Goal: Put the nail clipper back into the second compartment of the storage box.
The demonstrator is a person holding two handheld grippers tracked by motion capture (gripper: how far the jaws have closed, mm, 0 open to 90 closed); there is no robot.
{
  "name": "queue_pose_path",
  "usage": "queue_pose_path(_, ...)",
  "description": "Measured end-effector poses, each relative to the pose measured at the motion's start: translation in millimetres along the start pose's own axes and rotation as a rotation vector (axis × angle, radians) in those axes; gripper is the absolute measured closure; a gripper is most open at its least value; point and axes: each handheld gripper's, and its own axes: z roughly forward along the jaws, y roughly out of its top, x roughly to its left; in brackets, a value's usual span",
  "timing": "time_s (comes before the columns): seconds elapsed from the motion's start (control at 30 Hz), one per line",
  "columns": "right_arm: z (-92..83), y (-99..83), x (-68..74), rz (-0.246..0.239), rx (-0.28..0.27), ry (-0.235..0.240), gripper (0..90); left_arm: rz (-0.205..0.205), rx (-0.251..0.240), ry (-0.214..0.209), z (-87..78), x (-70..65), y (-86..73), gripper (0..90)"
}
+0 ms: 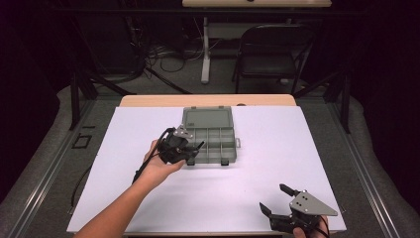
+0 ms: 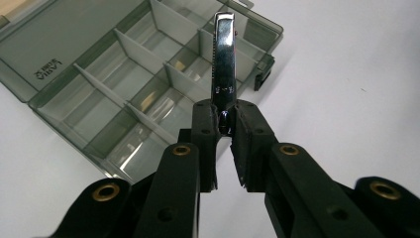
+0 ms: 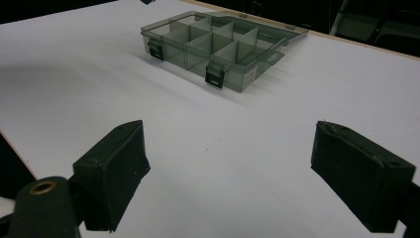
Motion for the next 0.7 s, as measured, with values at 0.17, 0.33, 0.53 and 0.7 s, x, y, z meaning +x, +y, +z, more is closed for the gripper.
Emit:
queue_pose_path(0.17, -0.2, 0.1, 0.2, 0.002, 0.0, 0.0, 13.7, -0.02, -0.007, 0.012, -1.2, 6.8, 5.0, 79.9)
queue_pose_path(0.33, 0.3, 0.0, -0.1, 0.002, -0.002, 0.001, 13.7, -0.028, -0.012, 0.027, -2.4, 11.7, 11.3, 79.9)
queue_pose_path(0.53, 0.5, -0.3, -0.1, 0.003, -0.008, -0.001, 13.7, -0.046, -0.027, 0.04, -3.1, 17.1, 18.6, 79.9)
queue_pose_path(0.7, -0.1, -0.2, -0.5, 0.002, -0.006, -0.001, 13.7, -0.054, -0.03, 0.057, -1.2, 21.3, 23.6, 79.9)
